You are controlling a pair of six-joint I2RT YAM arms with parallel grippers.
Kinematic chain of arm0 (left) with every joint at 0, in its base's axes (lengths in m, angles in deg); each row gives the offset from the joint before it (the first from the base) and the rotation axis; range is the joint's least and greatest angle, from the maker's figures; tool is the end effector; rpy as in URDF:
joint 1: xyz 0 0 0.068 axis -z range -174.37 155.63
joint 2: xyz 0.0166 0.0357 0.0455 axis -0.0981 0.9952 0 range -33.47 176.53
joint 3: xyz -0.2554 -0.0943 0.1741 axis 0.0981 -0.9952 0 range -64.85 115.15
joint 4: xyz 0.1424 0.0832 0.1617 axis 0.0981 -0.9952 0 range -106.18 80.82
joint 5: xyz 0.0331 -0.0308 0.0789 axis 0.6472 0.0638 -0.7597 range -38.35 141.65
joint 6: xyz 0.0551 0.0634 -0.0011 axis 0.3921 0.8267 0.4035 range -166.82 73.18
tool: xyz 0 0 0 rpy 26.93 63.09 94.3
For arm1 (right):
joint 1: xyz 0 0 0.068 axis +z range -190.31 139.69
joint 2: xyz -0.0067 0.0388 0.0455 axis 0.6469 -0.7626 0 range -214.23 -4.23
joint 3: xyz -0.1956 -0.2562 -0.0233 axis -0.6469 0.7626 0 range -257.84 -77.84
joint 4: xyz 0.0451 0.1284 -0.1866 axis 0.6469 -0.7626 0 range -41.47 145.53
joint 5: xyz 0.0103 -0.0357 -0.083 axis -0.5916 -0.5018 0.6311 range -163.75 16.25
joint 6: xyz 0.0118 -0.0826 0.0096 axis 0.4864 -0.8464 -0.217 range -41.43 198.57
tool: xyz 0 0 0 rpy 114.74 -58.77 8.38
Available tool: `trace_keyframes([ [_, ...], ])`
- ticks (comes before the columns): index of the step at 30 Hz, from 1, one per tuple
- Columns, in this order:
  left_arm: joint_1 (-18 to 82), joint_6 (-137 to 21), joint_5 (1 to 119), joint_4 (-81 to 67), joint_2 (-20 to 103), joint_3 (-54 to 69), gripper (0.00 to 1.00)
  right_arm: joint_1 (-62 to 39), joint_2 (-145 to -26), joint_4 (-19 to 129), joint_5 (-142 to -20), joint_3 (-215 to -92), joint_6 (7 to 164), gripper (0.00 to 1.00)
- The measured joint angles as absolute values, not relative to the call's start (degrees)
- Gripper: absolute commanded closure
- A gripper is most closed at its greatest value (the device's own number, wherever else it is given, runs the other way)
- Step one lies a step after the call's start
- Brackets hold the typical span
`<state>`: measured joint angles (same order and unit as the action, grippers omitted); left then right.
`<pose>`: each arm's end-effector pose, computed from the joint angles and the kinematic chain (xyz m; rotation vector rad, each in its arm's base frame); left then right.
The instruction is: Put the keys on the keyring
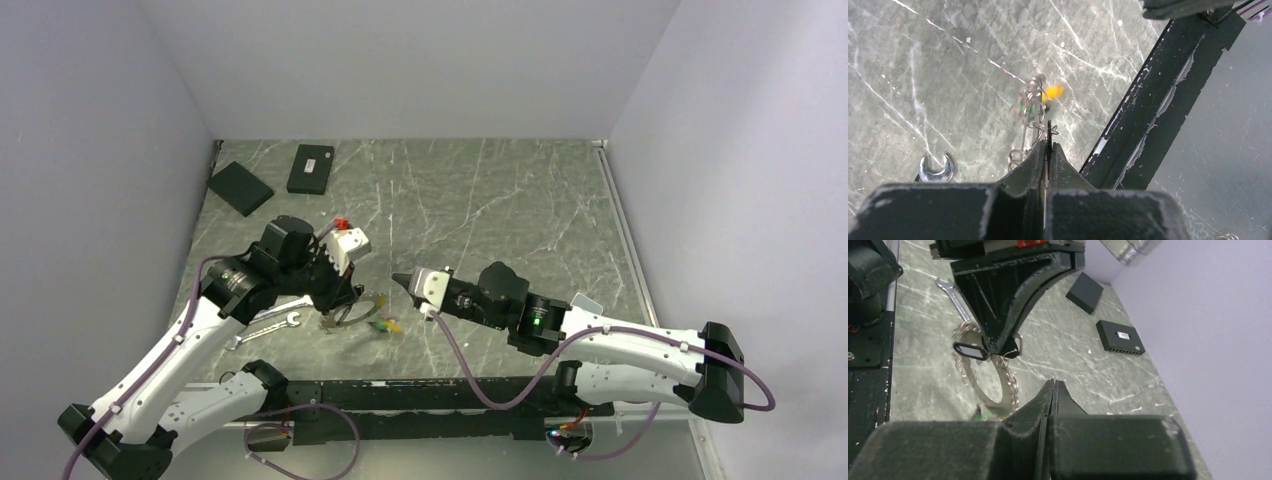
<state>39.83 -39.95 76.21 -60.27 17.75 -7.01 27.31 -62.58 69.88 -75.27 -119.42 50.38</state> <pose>0.0875 -0.0964 0.3449 1.0327 2.1405 -0.7351 0.0828 0.2061 0.3724 -1.2314 1.0846 0.5512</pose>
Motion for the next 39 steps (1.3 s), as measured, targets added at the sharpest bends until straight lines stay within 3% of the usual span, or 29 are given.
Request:
trace_keyframes([
  [10,39.8,-39.1,75.4,-60.1,17.8,-7.0,1.0,28.8,-64.7,70.4,-73.9,-119.4,49.2,1.0],
  [16,39.8,-38.9,75.9,-59.9,17.3,-7.0,1.0,26.8,-64.8,71.0,-76.4,-118.1,54.2,0.6],
  [21,39.8,-38.9,76.7,-59.6,16.6,-7.0,1.0,23.0,-65.2,72.4,-86.2,-116.6,58.8,0.46],
  [29,39.8,-38.5,77.8,-59.6,15.7,-6.9,1.0,22.2,-70.6,75.3,-95.2,-115.6,61.7,0.48],
  [39,39.8,-38.5,79.2,-59.5,15.4,-6.0,1.0,22.0,-75.9,78.4,-96.6,-117.1,62.8,0.56],
])
